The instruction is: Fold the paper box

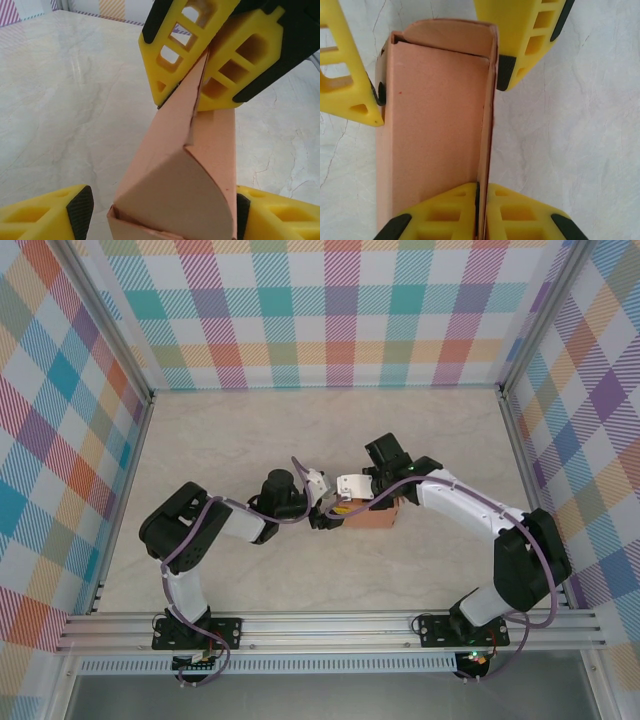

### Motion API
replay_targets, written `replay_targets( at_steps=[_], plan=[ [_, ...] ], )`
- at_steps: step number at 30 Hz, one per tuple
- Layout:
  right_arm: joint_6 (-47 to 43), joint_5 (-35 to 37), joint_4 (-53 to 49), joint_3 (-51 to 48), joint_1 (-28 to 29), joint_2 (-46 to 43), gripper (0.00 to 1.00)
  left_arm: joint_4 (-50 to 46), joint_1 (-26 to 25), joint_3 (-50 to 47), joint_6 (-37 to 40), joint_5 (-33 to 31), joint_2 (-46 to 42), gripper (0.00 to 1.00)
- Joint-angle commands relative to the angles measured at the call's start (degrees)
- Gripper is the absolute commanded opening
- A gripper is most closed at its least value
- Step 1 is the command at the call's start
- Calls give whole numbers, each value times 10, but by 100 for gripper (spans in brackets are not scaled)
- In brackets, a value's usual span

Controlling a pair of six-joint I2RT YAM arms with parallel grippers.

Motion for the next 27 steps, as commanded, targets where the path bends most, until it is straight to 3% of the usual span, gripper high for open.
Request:
replay_targets(
  at_steps=[1, 6, 11, 17, 27],
  plan=[
    [-37, -67, -24, -28, 26, -4, 11, 44, 0, 40, -4, 6, -13, 71],
    [-48, -57, -4, -38, 32, -22, 10, 38, 0, 47, -2, 18, -11, 67],
    [-49, -48, 7, -43, 35, -25, 12, 17, -2, 52, 13, 27, -15, 55],
    [-33, -19, -8, -32, 35, -19, 33, -12, -10, 45, 46, 12, -14, 54],
    [8, -61, -47, -39, 7, -118, 44, -15, -19, 30, 73, -16, -10, 49]
  ],
)
